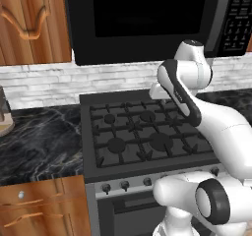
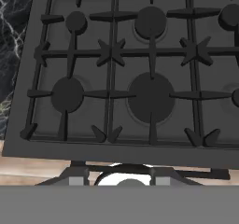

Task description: Open the microwave door.

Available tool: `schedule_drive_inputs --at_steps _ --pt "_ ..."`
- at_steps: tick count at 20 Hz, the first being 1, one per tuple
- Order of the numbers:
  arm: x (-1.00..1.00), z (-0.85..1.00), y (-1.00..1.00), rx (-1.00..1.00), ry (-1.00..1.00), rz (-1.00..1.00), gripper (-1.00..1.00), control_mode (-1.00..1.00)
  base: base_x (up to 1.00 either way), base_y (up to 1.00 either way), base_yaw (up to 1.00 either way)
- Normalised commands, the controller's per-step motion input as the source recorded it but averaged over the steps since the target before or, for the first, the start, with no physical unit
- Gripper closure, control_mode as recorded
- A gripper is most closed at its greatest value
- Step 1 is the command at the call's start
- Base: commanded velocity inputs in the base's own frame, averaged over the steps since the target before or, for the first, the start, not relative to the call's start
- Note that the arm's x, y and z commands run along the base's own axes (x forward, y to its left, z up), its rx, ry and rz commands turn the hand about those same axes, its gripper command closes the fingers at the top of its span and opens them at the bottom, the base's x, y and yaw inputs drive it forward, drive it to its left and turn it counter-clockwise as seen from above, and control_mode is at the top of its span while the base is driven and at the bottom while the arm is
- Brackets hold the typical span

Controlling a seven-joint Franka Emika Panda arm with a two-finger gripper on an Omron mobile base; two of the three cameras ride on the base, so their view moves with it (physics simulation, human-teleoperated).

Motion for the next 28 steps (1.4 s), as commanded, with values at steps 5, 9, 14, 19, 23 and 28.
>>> schedule_drive_inputs --at_steps 5,9,14,19,23,28 --pt "-0.21 0.00 -0.31 0.01 -0.05 -0.01 -1.00 -1.00 0.00 0.00 0.00" --pt "-0.35 0.03 -0.64 0.03 -0.26 -0.01 -1.00 -1.00 0.00 0.00 0.00" --pt "-0.16 0.44 -0.37 0.05 -0.28 0.00 -1.00 -1.00 0.00 0.00 0.00" --pt "-0.18 0.49 -0.23 0.00 -0.29 0.01 -1.00 -1.00 0.00 0.00 0.00" --pt "-0.04 0.53 -0.08 0.00 -0.19 0.00 -1.00 -1.00 0.00 0.00 0.00" --pt "-0.02 0.47 -0.27 0.00 -0.09 -0.04 -1.00 -1.00 0.00 0.00 0.00"
